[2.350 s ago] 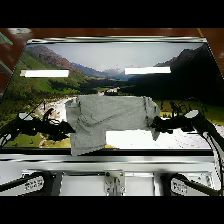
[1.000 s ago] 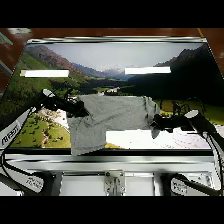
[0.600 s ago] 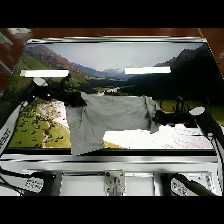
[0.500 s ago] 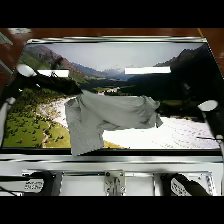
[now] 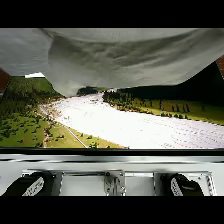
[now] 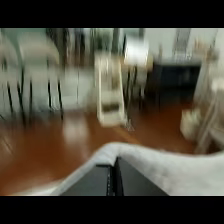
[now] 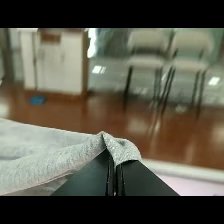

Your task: Fold the shirts.

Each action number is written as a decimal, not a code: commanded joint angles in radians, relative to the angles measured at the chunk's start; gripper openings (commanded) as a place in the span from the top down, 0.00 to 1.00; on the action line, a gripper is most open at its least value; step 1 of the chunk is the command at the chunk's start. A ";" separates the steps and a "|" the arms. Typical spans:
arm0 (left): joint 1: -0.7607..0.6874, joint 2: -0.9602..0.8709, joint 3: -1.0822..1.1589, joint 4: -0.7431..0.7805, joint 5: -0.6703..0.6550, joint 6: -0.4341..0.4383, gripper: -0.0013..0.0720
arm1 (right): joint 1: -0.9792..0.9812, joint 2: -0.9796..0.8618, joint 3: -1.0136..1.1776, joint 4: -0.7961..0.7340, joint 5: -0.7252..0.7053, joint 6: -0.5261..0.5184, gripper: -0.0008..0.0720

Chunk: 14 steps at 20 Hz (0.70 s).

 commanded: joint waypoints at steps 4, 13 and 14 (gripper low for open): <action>0.032 0.214 0.045 0.323 -0.150 -0.181 0.93 | 0.000 0.084 0.116 -0.218 0.185 0.206 0.91; 0.032 0.159 -0.473 0.462 -0.294 -0.174 0.93 | 0.000 -0.282 -0.022 -0.299 0.651 0.249 0.91; 0.032 0.126 -0.535 0.461 -0.244 -0.174 0.93 | 0.000 -0.341 -0.062 -0.299 0.584 0.247 0.91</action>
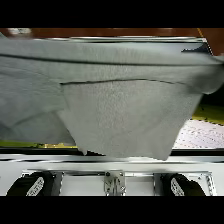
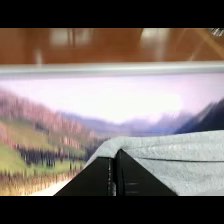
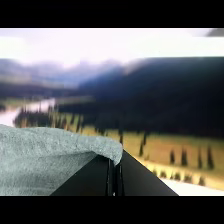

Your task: Fold the shirts.

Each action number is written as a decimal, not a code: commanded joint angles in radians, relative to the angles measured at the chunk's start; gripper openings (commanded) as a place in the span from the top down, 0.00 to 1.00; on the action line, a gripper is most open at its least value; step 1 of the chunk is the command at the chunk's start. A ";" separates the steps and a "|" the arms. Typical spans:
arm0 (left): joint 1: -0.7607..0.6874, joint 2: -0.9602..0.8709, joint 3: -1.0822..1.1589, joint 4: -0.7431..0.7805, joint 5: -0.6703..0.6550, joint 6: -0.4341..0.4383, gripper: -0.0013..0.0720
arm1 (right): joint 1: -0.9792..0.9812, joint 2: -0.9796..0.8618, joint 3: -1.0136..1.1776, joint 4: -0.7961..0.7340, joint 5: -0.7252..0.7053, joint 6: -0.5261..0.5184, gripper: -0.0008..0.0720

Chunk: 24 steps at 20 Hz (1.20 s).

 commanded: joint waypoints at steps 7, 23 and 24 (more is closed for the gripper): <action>0.001 -0.540 -0.279 -0.072 0.338 0.000 0.93 | 0.000 -0.640 -0.132 0.179 -0.478 0.046 0.91; 0.195 -0.925 -0.187 -0.278 -0.013 0.006 0.38 | -0.121 -0.745 -0.130 0.220 -0.360 -0.048 0.15; 0.233 -0.921 -0.192 -0.202 -0.106 -0.005 0.38 | -0.153 -0.732 -0.130 0.166 -0.263 -0.038 0.15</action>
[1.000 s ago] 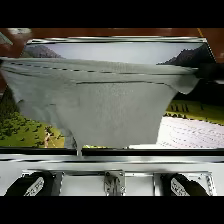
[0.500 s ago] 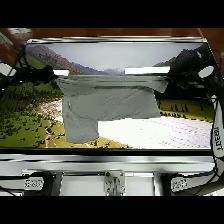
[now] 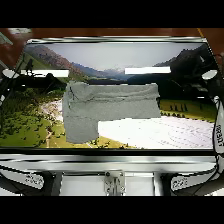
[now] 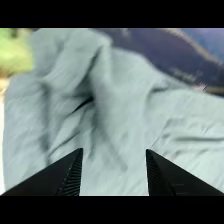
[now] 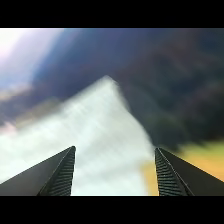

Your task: Fold the shirts.

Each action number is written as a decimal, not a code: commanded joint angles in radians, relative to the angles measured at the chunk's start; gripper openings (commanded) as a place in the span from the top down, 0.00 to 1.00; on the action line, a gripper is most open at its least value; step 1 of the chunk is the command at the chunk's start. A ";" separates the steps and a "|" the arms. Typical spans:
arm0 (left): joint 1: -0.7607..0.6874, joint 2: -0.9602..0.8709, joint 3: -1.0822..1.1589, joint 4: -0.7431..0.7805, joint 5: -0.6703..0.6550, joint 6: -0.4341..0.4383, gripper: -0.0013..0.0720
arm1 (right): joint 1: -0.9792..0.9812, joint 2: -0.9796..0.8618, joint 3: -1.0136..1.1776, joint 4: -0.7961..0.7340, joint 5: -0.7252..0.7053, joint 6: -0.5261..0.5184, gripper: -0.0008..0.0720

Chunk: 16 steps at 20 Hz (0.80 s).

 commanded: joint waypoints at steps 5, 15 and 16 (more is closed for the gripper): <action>0.163 0.016 -0.190 0.117 -0.369 -0.010 0.13 | -0.169 0.051 -0.121 -0.055 0.432 -0.016 0.15; 0.111 -0.034 -0.379 -0.087 -0.120 0.110 0.15 | -0.088 0.051 -0.200 0.103 0.339 -0.070 0.15; 0.103 -0.048 -0.379 -0.087 -0.113 0.110 0.15 | -0.088 0.051 -0.200 0.103 0.343 -0.070 0.15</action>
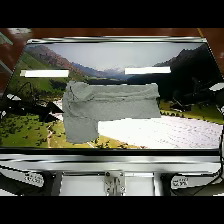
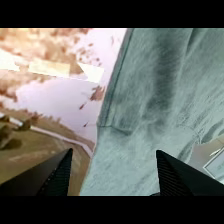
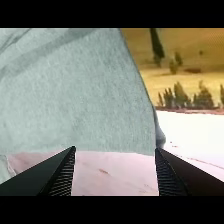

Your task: Fold the shirts.

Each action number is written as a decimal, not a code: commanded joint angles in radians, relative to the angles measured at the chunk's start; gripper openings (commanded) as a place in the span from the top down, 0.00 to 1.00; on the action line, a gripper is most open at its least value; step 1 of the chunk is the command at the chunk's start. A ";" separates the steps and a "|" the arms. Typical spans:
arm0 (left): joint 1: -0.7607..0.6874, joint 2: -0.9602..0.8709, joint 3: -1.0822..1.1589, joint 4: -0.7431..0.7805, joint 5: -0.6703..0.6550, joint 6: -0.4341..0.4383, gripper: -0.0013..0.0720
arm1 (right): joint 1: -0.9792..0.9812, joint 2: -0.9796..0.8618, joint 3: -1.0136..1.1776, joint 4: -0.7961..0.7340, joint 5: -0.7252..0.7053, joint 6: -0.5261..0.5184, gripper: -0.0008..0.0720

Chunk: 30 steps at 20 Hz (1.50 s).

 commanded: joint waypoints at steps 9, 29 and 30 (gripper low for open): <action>-0.048 -0.039 0.005 -0.120 0.047 0.101 0.93 | 0.008 -0.022 -0.022 -0.108 0.030 0.072 0.13; -0.034 0.182 0.093 -0.109 -0.026 0.198 0.93 | 0.112 -0.065 -0.034 0.156 -0.011 -0.082 0.91; -0.033 0.234 0.141 -0.108 -0.033 0.201 0.93 | 0.112 -0.010 0.002 0.151 0.008 -0.108 0.91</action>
